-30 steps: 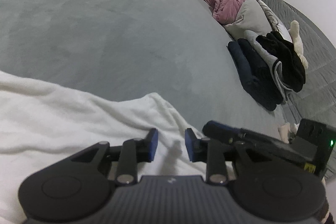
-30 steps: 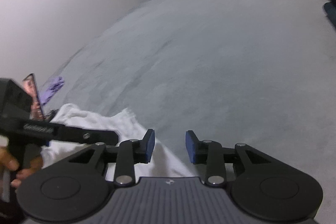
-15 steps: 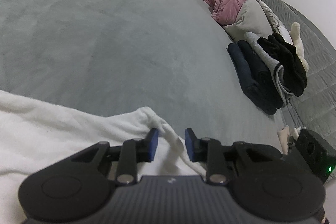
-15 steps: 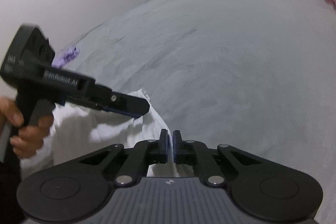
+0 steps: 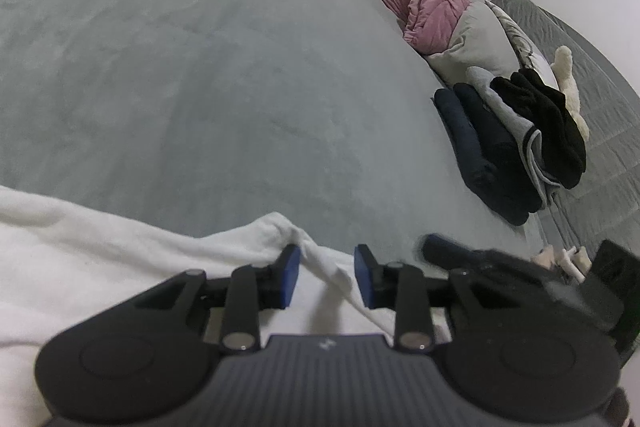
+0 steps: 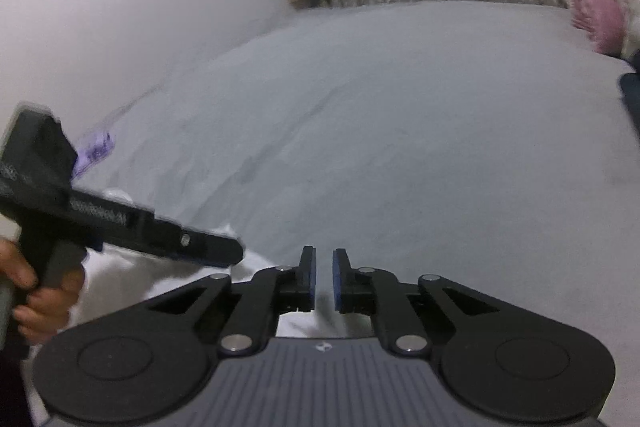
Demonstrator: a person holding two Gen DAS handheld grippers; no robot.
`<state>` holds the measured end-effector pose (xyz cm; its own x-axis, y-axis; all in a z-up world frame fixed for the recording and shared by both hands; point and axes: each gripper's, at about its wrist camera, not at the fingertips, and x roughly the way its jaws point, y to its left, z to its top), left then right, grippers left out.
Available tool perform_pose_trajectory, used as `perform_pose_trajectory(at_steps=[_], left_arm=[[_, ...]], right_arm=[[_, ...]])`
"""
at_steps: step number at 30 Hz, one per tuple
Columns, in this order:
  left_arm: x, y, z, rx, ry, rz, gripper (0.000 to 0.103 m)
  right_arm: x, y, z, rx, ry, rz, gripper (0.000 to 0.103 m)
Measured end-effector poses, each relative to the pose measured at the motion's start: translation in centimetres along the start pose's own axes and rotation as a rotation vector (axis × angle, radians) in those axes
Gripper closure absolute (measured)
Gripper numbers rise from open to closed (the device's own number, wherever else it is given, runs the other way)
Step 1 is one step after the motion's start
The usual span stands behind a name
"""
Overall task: Fold clothes
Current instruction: 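Open both grippers and release the folded pants onto the bed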
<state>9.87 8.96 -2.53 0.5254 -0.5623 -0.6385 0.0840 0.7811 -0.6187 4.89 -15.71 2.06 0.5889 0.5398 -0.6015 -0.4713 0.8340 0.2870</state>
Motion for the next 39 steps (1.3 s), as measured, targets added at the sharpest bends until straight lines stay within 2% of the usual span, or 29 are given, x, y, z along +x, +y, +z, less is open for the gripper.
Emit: perform_pose_trajectory(at_steps=[3,7,11,15,16,18,22,26,28,33,39], left_arm=[[0.0,0.0,0.0,-0.001,-0.001,0.0,0.074],[0.1,-0.2,-0.1,-0.002,-0.006,0.01,0.074],[0.3,-0.7,-0.2,0.006,-0.013,0.026,0.073],[0.4,-1.0,-0.3,0.019,-0.018,0.038,0.071],[0.5,-1.1,-0.3,0.021,-0.021,0.04,0.071],[0.4,-1.1,-0.4,0.021,-0.036,0.044,0.071],[0.5,-1.2,-0.4,0.027,-0.053,0.053,0.072],[0.5,-1.2,-0.3,0.038,-0.048,0.052,0.071],[0.4,-1.0,-0.2,0.03,-0.048,0.045,0.071],[0.2,-0.7,-0.1,0.019,-0.051,0.043,0.071],[0.5,-1.3,-0.2,0.032,-0.054,0.059,0.07]], right_arm=[[-3.0,-1.7,-1.0,-0.023,0.021,-0.036,0.085],[-5.5,-2.6,-2.3,-0.085,0.091,-0.063,0.085],[-5.8,-3.1,-3.8,-0.092,0.143,-0.067,0.085],[-5.9,-3.6,-4.6,-0.086,0.152,-0.026,0.085],[-5.8,-3.6,-4.6,-0.093,0.153,-0.027,0.092],[-5.7,-3.3,-4.8,-0.144,0.144,-0.07,0.101],[-6.3,-2.6,-3.9,-0.175,0.05,-0.167,0.102],[-5.1,-3.6,-4.1,-0.127,0.096,-0.219,0.101],[-5.8,-4.1,-3.7,-0.086,0.081,-0.211,0.095],[-10.1,-5.3,-3.3,-0.056,0.023,-0.143,0.091],[-10.3,-3.7,-5.1,-0.202,0.117,-0.066,0.088]])
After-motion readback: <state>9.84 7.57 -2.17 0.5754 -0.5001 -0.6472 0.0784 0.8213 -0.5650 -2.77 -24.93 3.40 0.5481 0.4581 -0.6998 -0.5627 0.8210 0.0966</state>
